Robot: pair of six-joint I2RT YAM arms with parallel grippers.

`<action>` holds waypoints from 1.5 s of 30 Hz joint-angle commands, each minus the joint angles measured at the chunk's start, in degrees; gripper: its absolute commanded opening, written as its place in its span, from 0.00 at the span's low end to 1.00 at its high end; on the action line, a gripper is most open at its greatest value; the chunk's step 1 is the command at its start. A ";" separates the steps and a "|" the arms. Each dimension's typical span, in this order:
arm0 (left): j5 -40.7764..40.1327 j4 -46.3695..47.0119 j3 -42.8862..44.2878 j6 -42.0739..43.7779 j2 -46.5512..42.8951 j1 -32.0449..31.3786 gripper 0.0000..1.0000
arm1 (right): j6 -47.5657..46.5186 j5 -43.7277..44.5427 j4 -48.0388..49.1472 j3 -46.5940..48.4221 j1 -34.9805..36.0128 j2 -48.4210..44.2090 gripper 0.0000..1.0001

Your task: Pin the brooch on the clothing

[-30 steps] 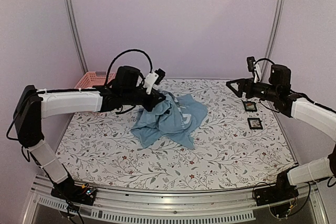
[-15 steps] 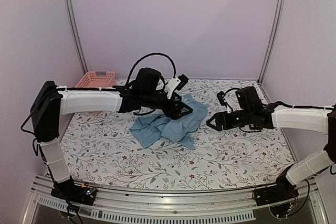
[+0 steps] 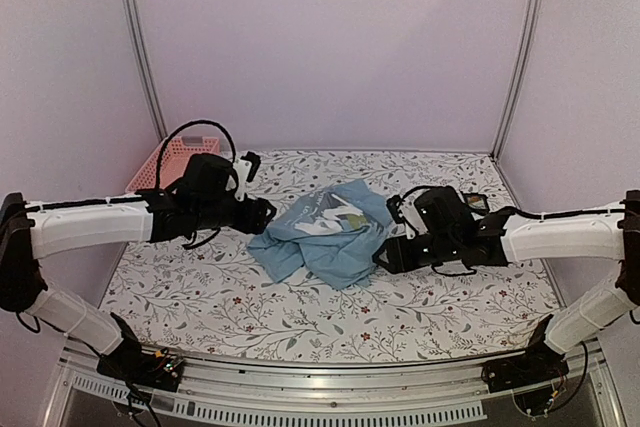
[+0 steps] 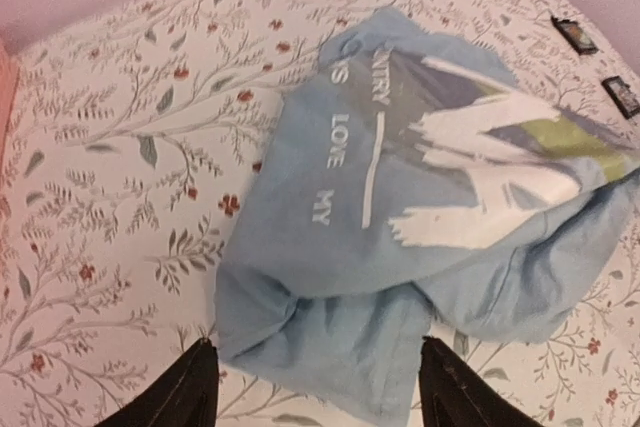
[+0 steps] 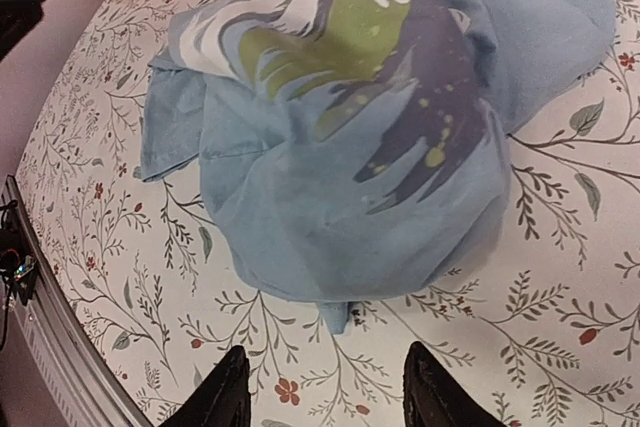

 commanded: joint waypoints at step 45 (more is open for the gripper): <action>-18.64 -14.03 0.96 -1.52 1.75 3.34 0.00 | -22.37 20.12 -15.49 38.72 -0.58 5.02 0.00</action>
